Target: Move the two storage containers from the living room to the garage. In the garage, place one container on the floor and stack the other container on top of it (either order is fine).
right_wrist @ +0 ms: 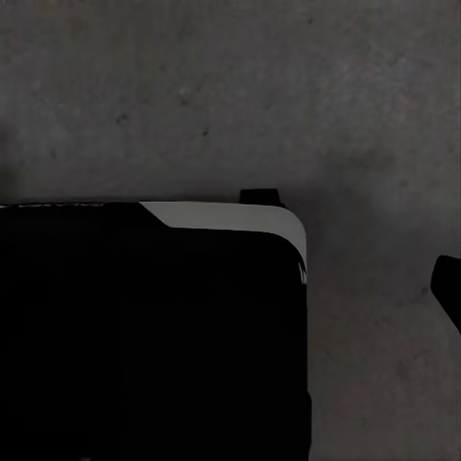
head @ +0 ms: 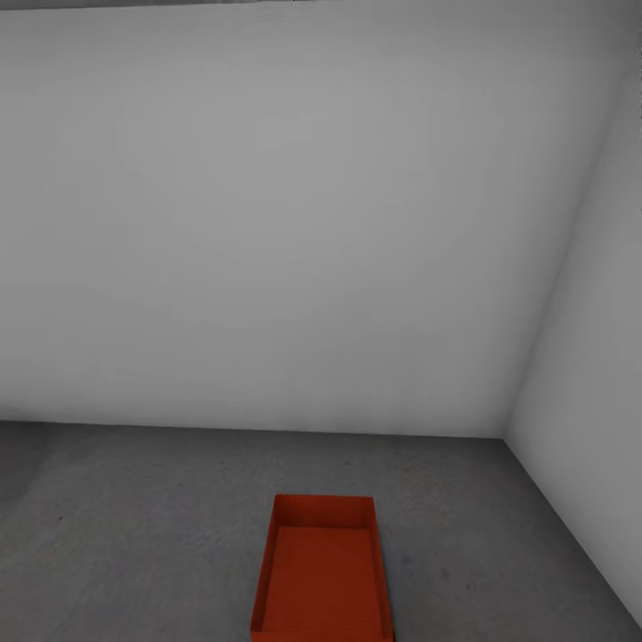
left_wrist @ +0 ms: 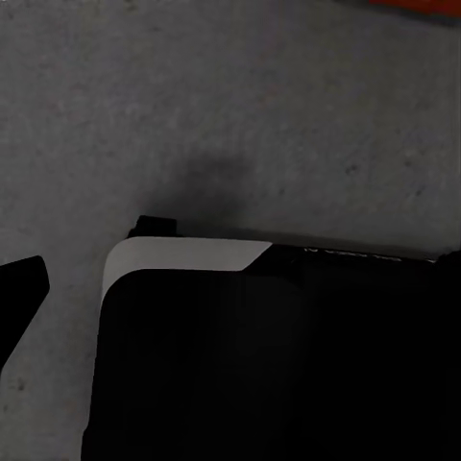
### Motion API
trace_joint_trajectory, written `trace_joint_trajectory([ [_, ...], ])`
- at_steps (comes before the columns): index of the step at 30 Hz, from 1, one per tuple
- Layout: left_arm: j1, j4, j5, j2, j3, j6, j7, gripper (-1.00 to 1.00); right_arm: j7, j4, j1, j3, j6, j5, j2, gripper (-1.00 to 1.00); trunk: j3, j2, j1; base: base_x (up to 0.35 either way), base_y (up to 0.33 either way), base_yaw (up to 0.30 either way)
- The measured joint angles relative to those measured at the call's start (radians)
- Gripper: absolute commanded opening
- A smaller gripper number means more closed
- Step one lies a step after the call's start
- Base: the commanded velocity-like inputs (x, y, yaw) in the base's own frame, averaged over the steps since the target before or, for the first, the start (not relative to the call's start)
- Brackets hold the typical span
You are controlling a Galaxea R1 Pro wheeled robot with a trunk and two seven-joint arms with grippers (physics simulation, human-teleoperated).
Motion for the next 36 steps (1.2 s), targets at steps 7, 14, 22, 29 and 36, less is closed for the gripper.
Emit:
trace_joint_trajectory([
  [7,0.0,0.0,0.001,0.0,0.0,0.0,0.0,1.0,0.0,0.0,0.0,0.0,0.0,0.0,0.0,1.0,0.009,0.0,0.0,0.0,0.0,0.0],
  [14,0.0,0.0,0.001,0.0,0.0,0.0,0.0,1.0,0.0,0.0,0.0,-0.001,0.0,-0.001,0.0,1.0,0.016,0.0,0.0,0.0,0.0,0.0],
  [22,0.0,-0.001,-0.002,0.0,0.0,-0.002,-0.001,1.0,0.0,0.0,0.0,0.001,0.0,-0.031,-0.001,1.0,0.018,0.0,0.0,0.0,0.0,0.0],
  [29,0.0,-0.003,-0.003,0.001,0.0,-0.003,-0.001,1.0,0.0,-0.001,0.0,0.007,0.001,-0.023,-0.003,1.0,0.018,0.0,0.0,0.0,0.0,0.0],
  [36,0.0,-0.004,-0.003,0.002,0.0,-0.003,-0.001,1.0,0.0,-0.001,0.0,0.01,0.002,-0.02,-0.007,1.0,0.018,0.0,0.0,0.0,0.0,0.0],
])
